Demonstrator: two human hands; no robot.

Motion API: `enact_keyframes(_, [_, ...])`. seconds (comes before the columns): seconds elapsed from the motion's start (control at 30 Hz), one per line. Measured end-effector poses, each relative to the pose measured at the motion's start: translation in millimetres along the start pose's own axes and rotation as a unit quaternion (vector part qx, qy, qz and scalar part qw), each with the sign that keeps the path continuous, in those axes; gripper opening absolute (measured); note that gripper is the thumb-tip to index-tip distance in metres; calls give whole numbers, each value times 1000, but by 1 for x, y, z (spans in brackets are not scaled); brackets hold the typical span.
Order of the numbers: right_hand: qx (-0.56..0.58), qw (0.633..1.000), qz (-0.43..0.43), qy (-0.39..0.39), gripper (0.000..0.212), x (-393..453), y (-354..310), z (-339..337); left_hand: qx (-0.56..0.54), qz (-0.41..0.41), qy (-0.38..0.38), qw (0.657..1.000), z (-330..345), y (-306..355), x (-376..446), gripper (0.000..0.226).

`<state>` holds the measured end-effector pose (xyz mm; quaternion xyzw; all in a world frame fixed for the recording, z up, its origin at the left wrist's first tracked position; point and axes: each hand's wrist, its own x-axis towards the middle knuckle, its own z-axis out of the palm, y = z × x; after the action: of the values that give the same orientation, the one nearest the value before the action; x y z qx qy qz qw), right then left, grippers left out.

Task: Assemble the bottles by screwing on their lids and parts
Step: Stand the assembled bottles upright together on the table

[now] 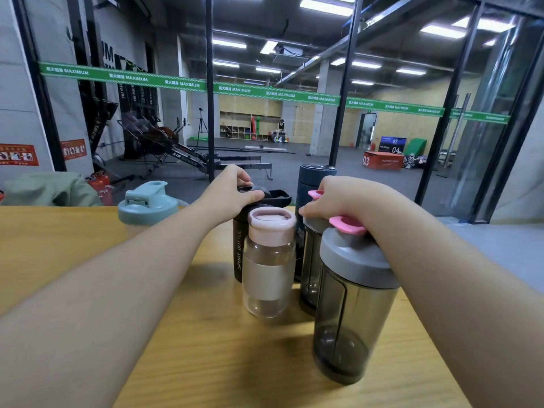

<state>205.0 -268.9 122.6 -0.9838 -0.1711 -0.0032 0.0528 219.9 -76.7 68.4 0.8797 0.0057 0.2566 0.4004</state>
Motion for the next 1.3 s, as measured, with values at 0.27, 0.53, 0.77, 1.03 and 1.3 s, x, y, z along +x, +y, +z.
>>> enact_keyframes(0.27, [12,999,-1,33,34,3,0,1,10,7,-2,1000,5,2,3,38])
enact_keyframes(0.53, [20,999,-3,31,34,5,2,2,-2,5,-22,1000,8,1,5,40])
enact_keyframes(0.77, [9,999,-7,34,34,3,2,1,30,13,-25,999,-5,0,1,39])
enact_keyframes(1.03, [9,999,-5,30,35,2,1,0,7,5,-44,999,-9,-4,-2,52])
enact_keyframes(1.3, [21,999,-2,36,30,4,2,2,263,124,104,951,-67,-38,-17,36])
